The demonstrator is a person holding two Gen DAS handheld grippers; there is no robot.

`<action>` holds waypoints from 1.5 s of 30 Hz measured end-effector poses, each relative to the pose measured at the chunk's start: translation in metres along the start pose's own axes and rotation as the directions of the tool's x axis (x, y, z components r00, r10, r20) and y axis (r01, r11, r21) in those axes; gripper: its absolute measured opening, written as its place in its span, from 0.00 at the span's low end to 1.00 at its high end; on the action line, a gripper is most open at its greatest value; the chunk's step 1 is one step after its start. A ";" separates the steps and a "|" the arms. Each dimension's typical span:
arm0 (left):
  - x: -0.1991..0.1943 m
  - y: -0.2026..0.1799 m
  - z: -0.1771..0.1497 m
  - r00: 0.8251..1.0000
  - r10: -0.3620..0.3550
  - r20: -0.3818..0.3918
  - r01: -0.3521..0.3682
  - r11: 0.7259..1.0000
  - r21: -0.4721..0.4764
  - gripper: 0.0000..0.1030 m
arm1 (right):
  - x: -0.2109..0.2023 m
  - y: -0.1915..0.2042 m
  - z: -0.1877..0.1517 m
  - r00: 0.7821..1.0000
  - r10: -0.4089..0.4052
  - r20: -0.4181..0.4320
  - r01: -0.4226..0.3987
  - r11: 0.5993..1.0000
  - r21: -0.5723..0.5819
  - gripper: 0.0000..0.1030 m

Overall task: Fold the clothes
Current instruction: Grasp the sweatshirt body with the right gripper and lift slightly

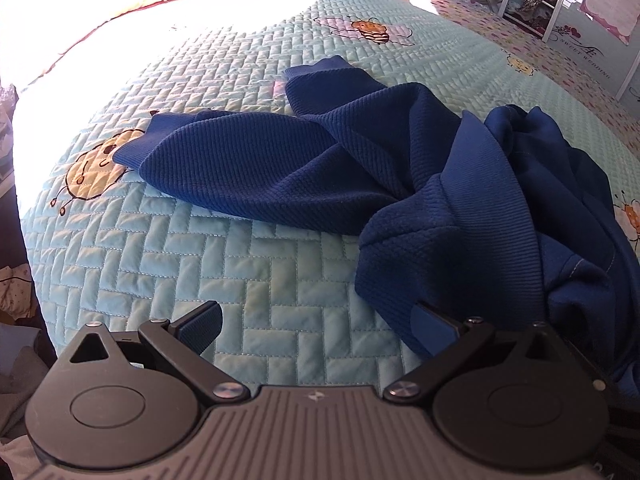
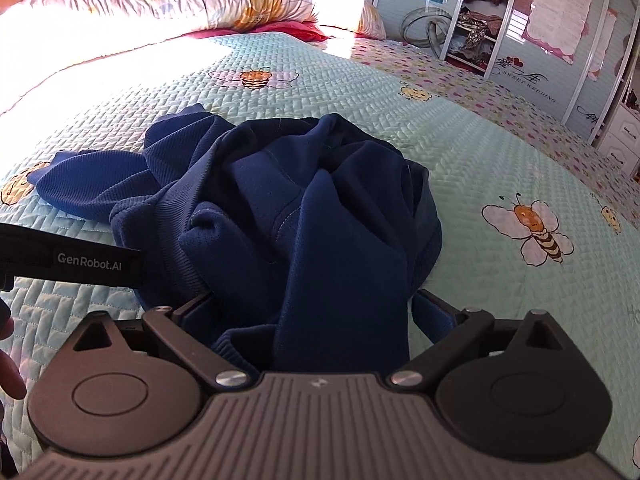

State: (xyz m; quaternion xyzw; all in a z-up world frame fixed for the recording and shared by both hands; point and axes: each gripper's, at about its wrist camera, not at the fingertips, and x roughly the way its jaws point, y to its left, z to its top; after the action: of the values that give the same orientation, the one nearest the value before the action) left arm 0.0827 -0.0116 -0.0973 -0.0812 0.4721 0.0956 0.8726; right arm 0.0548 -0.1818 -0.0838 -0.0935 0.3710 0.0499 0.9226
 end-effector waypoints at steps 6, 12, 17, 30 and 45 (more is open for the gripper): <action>0.003 0.000 -0.001 1.000 -0.002 -0.008 0.002 1.000 0.003 1.00 | 0.005 0.001 -0.005 1.000 0.012 0.002 -0.012 1.000 0.000 0.56; 0.007 0.002 -0.001 1.000 0.007 -0.020 -0.007 1.000 -0.009 1.00 | -0.002 0.008 -0.007 0.999 -0.007 0.036 0.010 0.998 -0.068 0.36; 0.004 0.002 -0.001 1.000 0.007 -0.010 -0.007 1.000 -0.006 1.00 | -0.018 0.010 -0.008 0.992 -0.069 0.106 0.084 0.987 -0.140 0.32; -0.014 -0.031 -0.010 0.994 -0.103 0.035 0.097 0.986 0.135 1.00 | -0.078 -0.035 -0.038 0.952 -0.242 0.189 0.275 0.945 -0.176 0.30; -0.076 -0.102 -0.082 0.940 -0.336 -0.066 0.339 0.885 0.320 1.00 | -0.164 -0.113 -0.110 0.932 -0.352 0.090 0.356 0.934 -0.039 0.31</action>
State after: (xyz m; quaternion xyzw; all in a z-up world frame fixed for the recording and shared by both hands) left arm 0.0006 -0.1366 -0.0723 -0.0167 0.4640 -0.1375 0.8750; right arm -0.1191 -0.3196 -0.0330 -0.1818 0.3086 -0.1033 0.9279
